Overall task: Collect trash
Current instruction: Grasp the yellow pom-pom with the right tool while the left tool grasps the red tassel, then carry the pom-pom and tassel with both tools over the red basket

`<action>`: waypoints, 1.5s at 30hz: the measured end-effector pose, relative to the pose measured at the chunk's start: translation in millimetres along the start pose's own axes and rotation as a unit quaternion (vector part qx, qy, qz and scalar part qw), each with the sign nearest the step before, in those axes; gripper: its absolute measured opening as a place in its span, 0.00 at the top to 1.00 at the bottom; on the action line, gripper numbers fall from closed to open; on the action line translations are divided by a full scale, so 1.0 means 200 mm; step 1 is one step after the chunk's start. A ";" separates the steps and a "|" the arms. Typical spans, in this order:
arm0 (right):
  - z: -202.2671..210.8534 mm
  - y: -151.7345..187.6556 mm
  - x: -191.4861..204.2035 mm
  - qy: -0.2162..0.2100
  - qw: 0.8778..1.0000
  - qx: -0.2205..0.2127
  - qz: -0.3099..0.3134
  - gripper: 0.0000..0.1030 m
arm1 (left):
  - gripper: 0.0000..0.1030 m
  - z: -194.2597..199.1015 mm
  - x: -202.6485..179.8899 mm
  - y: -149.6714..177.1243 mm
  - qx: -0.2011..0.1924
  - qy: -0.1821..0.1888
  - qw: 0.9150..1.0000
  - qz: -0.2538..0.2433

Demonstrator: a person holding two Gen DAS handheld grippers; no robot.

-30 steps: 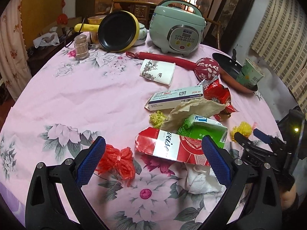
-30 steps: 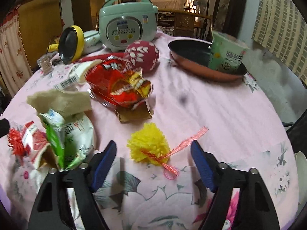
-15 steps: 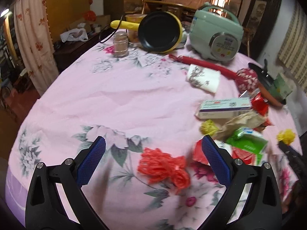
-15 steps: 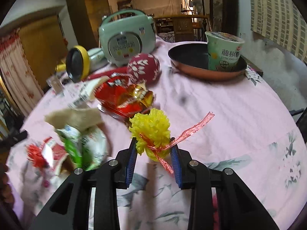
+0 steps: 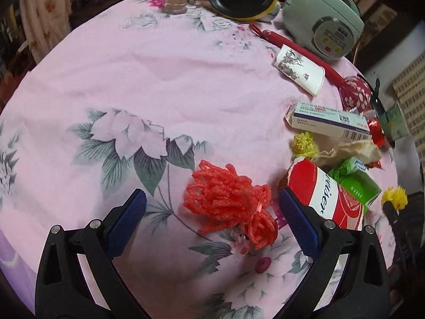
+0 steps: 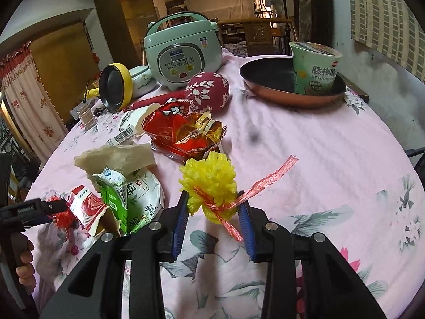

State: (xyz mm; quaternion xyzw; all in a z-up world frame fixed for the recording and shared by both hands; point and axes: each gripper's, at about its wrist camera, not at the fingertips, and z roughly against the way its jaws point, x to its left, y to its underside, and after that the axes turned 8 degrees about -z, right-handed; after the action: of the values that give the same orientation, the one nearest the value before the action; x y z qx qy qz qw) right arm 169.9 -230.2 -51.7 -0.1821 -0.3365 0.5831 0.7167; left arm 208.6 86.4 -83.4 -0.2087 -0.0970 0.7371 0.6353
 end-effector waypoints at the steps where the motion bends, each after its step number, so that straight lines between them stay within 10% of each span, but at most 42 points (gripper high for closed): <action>1: 0.00 0.00 0.00 0.000 1.000 0.001 0.001 0.63 | 0.11 0.00 0.00 0.00 0.000 -0.002 1.000 0.002; 16: 0.00 0.02 0.03 -0.005 1.000 0.003 0.011 0.63 | 0.42 -0.04 -0.17 0.01 -0.015 -0.036 0.996 -0.075; 21: 0.01 0.02 0.03 -0.002 1.000 -0.002 0.012 0.63 | 0.74 0.00 -0.16 0.02 -0.033 -0.033 0.996 -0.076; 33: 0.04 0.02 0.02 0.015 1.000 -0.017 0.006 0.65 | 0.74 0.35 -0.22 0.13 -0.130 -0.093 0.982 -0.100; 45: 0.45 0.33 0.21 -0.103 0.994 -0.021 0.038 0.66 | 0.74 0.74 0.04 0.61 -0.196 -0.110 0.971 -0.083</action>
State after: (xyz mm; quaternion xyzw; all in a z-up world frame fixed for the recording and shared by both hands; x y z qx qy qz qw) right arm 65.2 -184.5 -19.4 -0.1489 -0.4129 0.6187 0.6516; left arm 35.1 91.3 -1.6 -0.2376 -0.3260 0.6669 0.6265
